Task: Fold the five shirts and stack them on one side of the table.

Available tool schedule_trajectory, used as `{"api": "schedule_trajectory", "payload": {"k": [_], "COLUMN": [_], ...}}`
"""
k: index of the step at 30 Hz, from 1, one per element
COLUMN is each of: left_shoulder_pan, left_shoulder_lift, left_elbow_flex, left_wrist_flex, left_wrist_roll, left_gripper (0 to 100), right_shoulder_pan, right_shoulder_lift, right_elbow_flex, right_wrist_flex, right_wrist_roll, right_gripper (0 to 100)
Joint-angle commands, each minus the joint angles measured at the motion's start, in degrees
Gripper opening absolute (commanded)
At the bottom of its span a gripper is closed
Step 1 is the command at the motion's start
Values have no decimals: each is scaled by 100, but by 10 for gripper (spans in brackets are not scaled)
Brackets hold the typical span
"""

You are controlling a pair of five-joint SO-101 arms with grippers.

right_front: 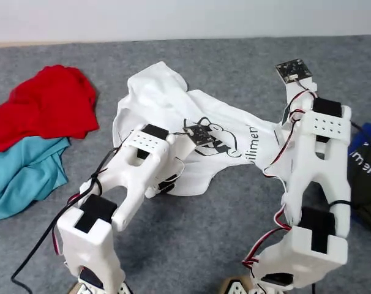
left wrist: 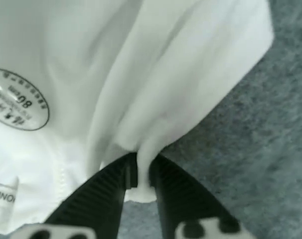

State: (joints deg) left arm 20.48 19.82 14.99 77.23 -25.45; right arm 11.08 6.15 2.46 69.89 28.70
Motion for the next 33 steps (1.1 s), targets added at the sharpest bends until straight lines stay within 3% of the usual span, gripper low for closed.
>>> {"api": "schedule_trajectory", "payload": {"k": [1, 10, 17, 33], "left_shoulder_pan": [167, -211, -1600, -4352], "left_shoulder_lift": [-378, -3332, -5248, -6971], "left_elbow_flex": [-84, -92, -40, 286], "left_wrist_flex": [264, 1468, 2338, 2338], "left_wrist_roll": [-44, -35, -378, -2013], "left_gripper": [6, 6, 6, 7], "right_shoulder_pan": [31, 48, 48, -101], "right_shoulder_lift": [-347, -303, -303, 66], "right_elbow_flex": [-378, -378, -369, -396], "right_wrist_flex": [31, -4, 22, 136], "right_wrist_roll": [-53, -35, -35, -35], "right_gripper": [10, 10, 10, 10]}}
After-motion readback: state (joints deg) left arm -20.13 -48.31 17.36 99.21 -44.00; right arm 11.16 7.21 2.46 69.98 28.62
